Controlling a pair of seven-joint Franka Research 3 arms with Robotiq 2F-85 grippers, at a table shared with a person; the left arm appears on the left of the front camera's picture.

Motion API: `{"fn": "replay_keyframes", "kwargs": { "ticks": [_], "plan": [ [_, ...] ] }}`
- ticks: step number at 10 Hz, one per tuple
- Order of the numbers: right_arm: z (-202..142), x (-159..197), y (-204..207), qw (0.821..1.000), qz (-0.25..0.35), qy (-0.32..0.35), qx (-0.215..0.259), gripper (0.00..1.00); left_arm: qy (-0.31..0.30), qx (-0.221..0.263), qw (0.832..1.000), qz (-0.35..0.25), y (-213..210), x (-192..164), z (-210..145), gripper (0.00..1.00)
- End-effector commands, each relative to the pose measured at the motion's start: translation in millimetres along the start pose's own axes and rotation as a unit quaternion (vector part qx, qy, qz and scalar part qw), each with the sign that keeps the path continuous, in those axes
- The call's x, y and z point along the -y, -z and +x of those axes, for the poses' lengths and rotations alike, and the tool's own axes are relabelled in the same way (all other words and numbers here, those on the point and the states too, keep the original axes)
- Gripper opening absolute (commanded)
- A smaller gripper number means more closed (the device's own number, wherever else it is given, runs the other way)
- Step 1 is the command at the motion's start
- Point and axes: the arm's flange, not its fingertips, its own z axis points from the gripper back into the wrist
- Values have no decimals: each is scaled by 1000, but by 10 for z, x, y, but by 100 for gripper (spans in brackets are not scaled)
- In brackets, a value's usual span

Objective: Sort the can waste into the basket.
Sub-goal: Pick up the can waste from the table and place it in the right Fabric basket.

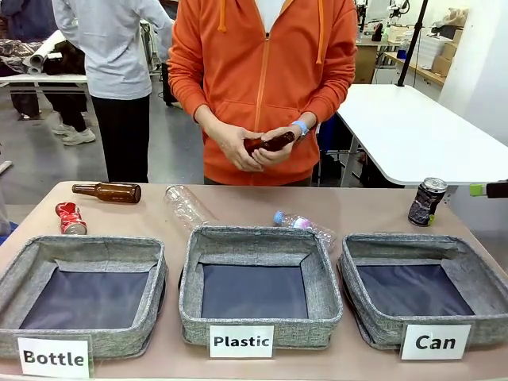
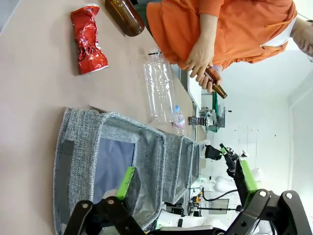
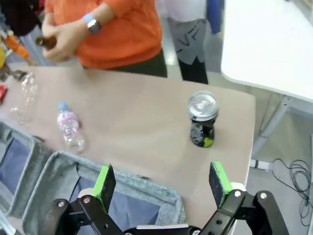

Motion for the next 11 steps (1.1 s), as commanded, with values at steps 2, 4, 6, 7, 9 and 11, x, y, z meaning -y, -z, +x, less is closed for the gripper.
{"fn": "replay_keyframes", "kwargs": {
  "ticks": [2, 4, 6, 7, 9, 11],
  "plan": [
    [-15, 327, 202, 992, 103, -62, -30, 100, 7, -4, 1000, -5, -20, 0, -6, 100],
    [-41, 602, 323, 987, 131, -93, -15, 100, 7, -4, 1000, -5, -20, 0, -6, 100],
    [-127, 847, 549, 985, 133, -104, -32, 100, 7, -4, 1000, -5, -20, 0, -6, 100],
    [-174, 945, 613, 984, 142, -104, -23, 100, 7, -4, 1000, -5, -20, 0, -6, 100],
    [-266, 1128, 740, 983, 145, -113, -9, 100, 7, -4, 1000, -5, -20, 0, -6, 100],
    [-340, 1240, 846, 983, 147, -111, 9, 100, 0, 0, 1000, 0, -2, 0, 0, 100]
  ]
}}
